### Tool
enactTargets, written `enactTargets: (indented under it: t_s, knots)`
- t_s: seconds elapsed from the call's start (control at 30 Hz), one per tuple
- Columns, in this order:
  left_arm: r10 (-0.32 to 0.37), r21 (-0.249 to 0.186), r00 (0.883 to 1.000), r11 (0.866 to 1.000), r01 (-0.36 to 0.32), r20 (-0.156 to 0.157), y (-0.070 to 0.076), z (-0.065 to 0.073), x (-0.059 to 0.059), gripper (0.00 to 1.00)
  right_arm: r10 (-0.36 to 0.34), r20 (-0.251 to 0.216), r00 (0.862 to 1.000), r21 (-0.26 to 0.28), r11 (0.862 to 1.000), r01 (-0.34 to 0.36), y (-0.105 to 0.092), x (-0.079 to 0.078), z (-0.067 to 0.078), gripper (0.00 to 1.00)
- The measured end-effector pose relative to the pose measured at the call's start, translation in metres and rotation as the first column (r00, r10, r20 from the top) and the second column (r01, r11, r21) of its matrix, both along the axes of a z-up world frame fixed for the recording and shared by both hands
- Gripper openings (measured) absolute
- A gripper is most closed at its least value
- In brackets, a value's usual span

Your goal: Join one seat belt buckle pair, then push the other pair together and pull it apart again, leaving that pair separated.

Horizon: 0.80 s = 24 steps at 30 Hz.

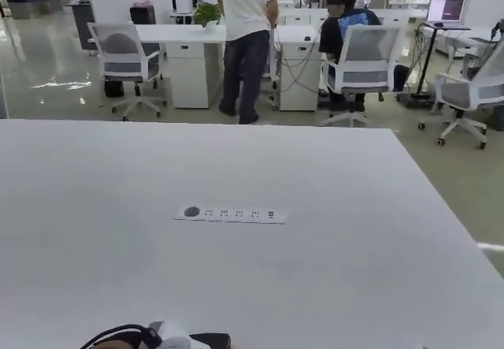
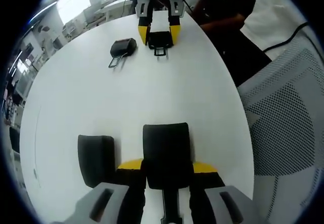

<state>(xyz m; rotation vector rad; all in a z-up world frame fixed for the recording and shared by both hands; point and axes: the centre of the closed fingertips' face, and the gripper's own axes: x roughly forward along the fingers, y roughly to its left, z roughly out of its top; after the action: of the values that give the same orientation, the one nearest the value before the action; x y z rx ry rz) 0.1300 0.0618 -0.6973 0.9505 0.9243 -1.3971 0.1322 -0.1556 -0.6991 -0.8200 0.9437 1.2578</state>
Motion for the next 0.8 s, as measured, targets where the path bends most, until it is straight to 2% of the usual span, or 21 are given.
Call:
enactTargets:
  t_s: [0.33, 0.5, 0.63, 0.8]
  knots:
    - [0.001, 0.01, 1.0, 1.0, 0.0, -0.008, -0.001, 0.0, -0.001, 0.33, -0.013, 0.002, 1.0, 0.02, 1.0, 0.013, 0.001, 0.001, 0.001, 0.32]
    - [0.005, 0.021, 1.0, 1.0, -0.005, -0.004, -0.001, 0.001, -0.001, 0.33, -0.061, 0.0, 0.998, 0.037, 0.997, 0.061, 0.003, 0.001, 0.001, 0.32]
    - [0.007, 0.022, 1.0, 1.0, -0.007, -0.005, 0.0, 0.0, -0.002, 0.33, -0.063, 0.005, 0.998, 0.041, 0.997, 0.063, 0.01, -0.003, 0.001, 0.32]
    - [0.011, 0.024, 1.0, 1.0, -0.011, -0.003, -0.001, 0.0, -0.004, 0.33, -0.07, 0.005, 0.998, 0.068, 0.995, 0.069, 0.032, -0.007, 0.001, 0.32]
